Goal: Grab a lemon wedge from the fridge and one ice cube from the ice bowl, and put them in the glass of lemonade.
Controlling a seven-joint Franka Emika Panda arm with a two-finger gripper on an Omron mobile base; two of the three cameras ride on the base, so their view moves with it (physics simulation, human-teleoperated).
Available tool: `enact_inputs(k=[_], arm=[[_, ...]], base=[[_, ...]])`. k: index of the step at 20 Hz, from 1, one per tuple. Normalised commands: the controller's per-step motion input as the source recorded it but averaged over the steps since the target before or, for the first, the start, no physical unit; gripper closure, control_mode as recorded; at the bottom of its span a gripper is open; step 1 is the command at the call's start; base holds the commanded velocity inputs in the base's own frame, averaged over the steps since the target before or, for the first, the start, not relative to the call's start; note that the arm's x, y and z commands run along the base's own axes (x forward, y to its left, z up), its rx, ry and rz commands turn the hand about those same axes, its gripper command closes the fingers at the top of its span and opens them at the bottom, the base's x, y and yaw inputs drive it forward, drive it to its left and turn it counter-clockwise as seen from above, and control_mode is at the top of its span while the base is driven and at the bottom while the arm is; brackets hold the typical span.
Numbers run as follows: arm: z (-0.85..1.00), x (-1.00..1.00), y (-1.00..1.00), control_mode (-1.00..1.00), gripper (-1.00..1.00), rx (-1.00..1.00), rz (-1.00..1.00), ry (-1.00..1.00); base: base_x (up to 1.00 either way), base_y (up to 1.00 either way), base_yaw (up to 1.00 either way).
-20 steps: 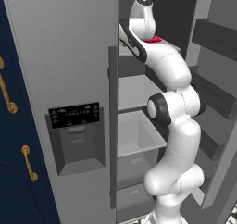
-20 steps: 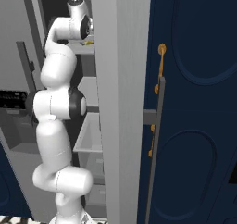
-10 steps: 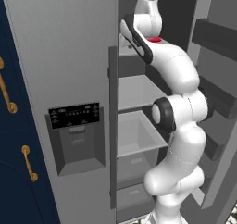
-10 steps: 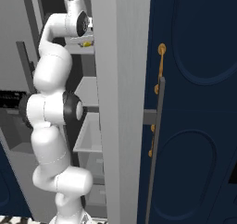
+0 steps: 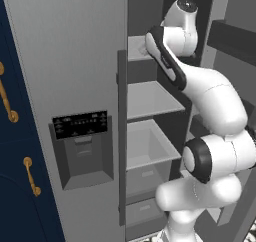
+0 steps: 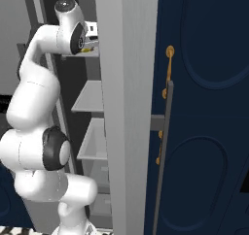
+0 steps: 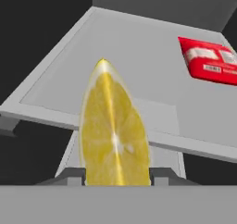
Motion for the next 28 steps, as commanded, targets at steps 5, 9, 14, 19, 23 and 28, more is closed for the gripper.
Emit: enact_inputs(k=[5,9,14,19,23,28], arm=[[-0.03,-1.00,-0.07,-1.00,1.00,0.14,0.00,-0.12],[0.00,-1.00,-0.10,-1.00,1.00,0.10,-0.03,0.00],[-0.01,-1.00,-0.03,-1.00,1.00,0.00,-0.06,0.02],[-0.04,-0.60,-0.07,1.00,1.00,0.00,-0.01,0.00],[0.00,0.00,0.00,1.00,1.00,0.00,0.00,0.00],[0.00,0.00,0.00,1.00,1.00,0.00,0.00,0.00]], base=[[0.00,0.00,0.00],[0.00,0.00,0.00],[0.00,0.00,0.00],[-0.40,-0.02,0.00],[-1.00,0.00,0.02],[-0.80,0.55,0.33]])
